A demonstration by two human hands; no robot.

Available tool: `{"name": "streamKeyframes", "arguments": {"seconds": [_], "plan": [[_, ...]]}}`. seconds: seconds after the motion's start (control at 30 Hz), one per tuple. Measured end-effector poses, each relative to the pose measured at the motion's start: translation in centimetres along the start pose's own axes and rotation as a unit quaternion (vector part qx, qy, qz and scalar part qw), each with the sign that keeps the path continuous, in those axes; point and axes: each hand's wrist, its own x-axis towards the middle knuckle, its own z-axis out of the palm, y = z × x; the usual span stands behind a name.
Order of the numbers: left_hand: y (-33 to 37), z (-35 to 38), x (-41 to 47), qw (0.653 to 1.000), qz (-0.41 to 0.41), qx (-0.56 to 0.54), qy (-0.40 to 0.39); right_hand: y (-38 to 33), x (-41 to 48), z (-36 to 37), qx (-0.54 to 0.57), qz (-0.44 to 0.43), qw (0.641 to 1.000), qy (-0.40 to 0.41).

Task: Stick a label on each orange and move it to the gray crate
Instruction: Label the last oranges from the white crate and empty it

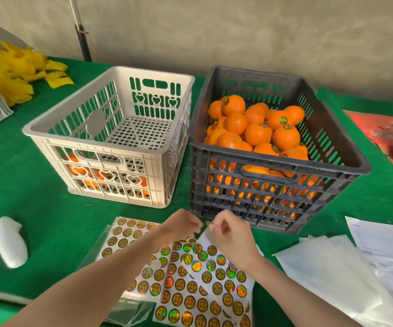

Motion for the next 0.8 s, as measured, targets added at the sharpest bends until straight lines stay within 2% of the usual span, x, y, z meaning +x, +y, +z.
{"name": "streamKeyframes", "arguments": {"seconds": [0.07,0.1,0.17,0.27,0.37,0.47,0.53,0.6,0.7,0.8], "plan": [[0.2,-1.7,-1.1,0.990,0.086,0.069,0.084,-2.4,1.0,-1.0,0.036,-0.062,0.997,0.021],[0.4,-3.0,-1.9,0.981,0.136,0.061,0.126,-4.0,1.8,-1.5,0.049,-0.103,0.993,0.033],[1.2,-6.1,-3.6,0.958,0.217,0.009,0.186,-7.2,3.7,-2.2,0.063,-0.175,0.980,0.065],[2.6,-11.8,-5.7,0.925,0.271,-0.087,0.251,-11.5,7.6,-2.4,0.060,-0.249,0.962,0.098],[3.3,-18.0,-6.1,0.898,0.275,-0.156,0.306,-14.6,12.6,-1.5,0.023,-0.298,0.952,0.072],[2.8,-23.8,-4.6,0.911,0.200,-0.125,0.340,-16.6,18.1,0.2,-0.078,-0.242,0.964,-0.077],[2.2,-26.4,-2.7,0.942,0.140,0.002,0.305,-16.5,21.5,1.5,-0.151,-0.171,0.957,-0.177],[1.9,-27.6,-0.7,0.960,0.103,0.153,0.210,-15.6,23.9,2.7,-0.194,-0.122,0.949,-0.216],[1.8,-27.6,3.3,0.960,0.071,0.268,0.027,-13.8,25.6,3.9,-0.198,-0.099,0.948,-0.228],[2.0,-25.9,8.2,0.946,-0.013,0.295,-0.136,-12.5,26.2,4.1,-0.175,-0.111,0.957,-0.201]]}}
